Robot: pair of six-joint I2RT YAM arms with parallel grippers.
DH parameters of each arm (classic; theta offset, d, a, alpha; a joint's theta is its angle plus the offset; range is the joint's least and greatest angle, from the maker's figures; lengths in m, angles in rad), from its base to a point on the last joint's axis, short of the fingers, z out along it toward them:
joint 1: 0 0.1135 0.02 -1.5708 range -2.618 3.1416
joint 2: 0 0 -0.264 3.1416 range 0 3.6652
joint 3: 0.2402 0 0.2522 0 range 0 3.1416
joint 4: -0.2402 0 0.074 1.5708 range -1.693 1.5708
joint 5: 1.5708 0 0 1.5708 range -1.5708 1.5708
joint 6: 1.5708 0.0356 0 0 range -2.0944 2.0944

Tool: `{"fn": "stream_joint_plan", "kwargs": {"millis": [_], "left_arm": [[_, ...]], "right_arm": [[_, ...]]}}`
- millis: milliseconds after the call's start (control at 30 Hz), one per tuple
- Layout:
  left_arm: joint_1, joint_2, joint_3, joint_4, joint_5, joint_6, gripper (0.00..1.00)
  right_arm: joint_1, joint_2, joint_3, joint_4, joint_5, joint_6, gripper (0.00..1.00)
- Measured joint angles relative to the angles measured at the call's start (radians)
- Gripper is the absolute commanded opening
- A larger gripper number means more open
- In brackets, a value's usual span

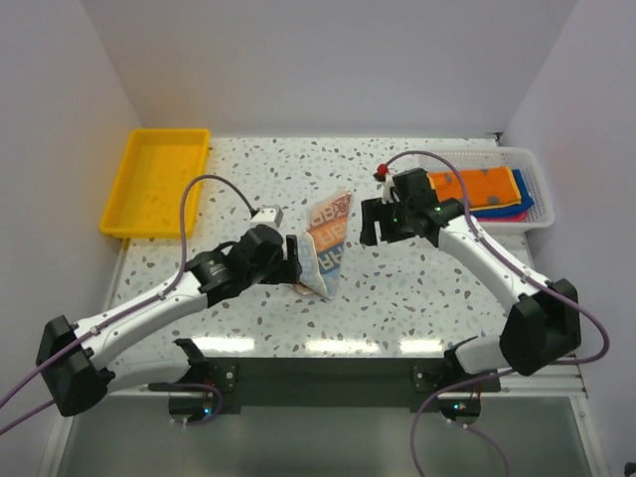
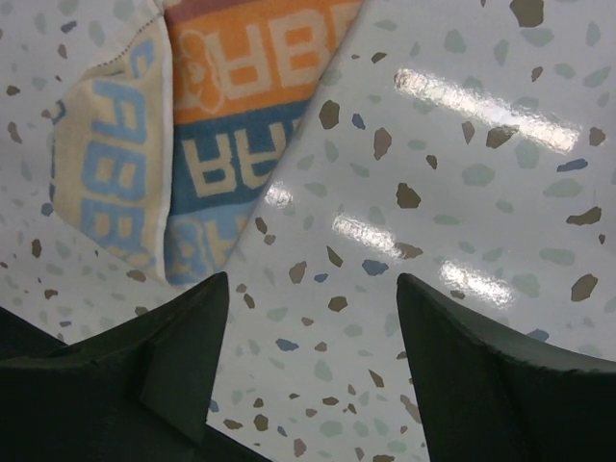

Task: Fold and stack the towels
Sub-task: Move the towel to the center of the board, then flatten out the crumpled towel

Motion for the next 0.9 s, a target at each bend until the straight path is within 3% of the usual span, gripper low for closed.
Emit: {"fn": "stream_joint_plan", "kwargs": {"millis": [133,333,533,700,833,900], "left_arm": [[0.034,0.126,0.029,0.025,-0.036,0.04,0.76],[0.186,0.286,0.037,0.097,-0.007,0.101,0.75],[0.215,0.291,0.033,0.134,0.01,0.133,0.75],[0.23,0.225,-0.07,0.169,0.024,0.134,0.74],[0.235,0.197,-0.165,0.187,0.04,0.129,0.73],[0.235,0.196,-0.194,0.188,0.048,0.124,0.73]], "right_arm": [[0.03,0.128,0.034,0.008,-0.002,-0.005,0.68],[0.128,0.293,0.09,0.106,-0.056,0.025,0.73],[0.172,0.418,0.127,0.271,-0.142,0.135,0.75],[0.167,0.549,0.204,0.364,-0.159,0.2,0.73],[0.167,0.634,0.259,0.399,-0.169,0.225,0.59],[0.167,0.657,0.27,0.403,-0.181,0.228,0.43]]}}
